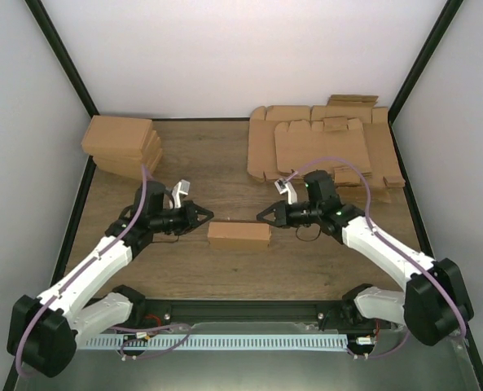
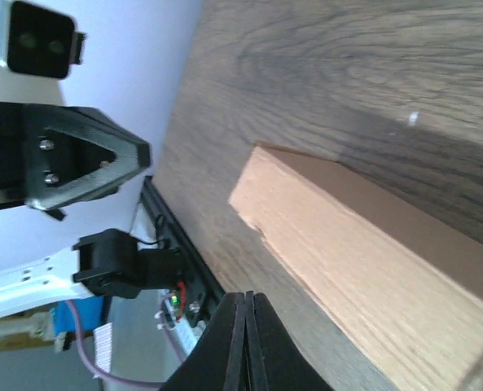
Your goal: Fold the paper box
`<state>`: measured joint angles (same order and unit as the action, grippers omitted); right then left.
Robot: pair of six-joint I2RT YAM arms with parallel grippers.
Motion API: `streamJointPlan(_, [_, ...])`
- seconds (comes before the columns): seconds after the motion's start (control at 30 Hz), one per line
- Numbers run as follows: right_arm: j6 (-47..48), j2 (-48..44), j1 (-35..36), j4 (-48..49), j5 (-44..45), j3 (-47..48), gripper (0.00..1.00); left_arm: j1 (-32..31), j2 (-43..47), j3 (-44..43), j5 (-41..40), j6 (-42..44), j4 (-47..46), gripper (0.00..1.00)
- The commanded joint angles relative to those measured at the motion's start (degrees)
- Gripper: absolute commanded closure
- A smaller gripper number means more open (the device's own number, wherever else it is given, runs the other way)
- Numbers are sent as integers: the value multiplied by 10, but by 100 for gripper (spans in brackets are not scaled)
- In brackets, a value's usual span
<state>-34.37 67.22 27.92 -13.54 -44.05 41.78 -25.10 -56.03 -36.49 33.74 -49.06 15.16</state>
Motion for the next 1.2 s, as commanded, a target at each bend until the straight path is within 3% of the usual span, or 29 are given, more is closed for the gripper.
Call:
streamJointPlan(0.0, [-26,42,1,95,-93,9,99,1,-31,10,60,1,-77,96])
streamJointPlan(0.5, [-24,159,2,181,-54,-83,99,1,-104,102,50,2,-157,96])
streamJointPlan(0.93, [21,85,3,79,-21,-21,99,1,-58,28,25,47,-49,95])
streamJointPlan(1.17, [51,62,2,33,11,-2,98,1,-39,22,9,78,-18,86])
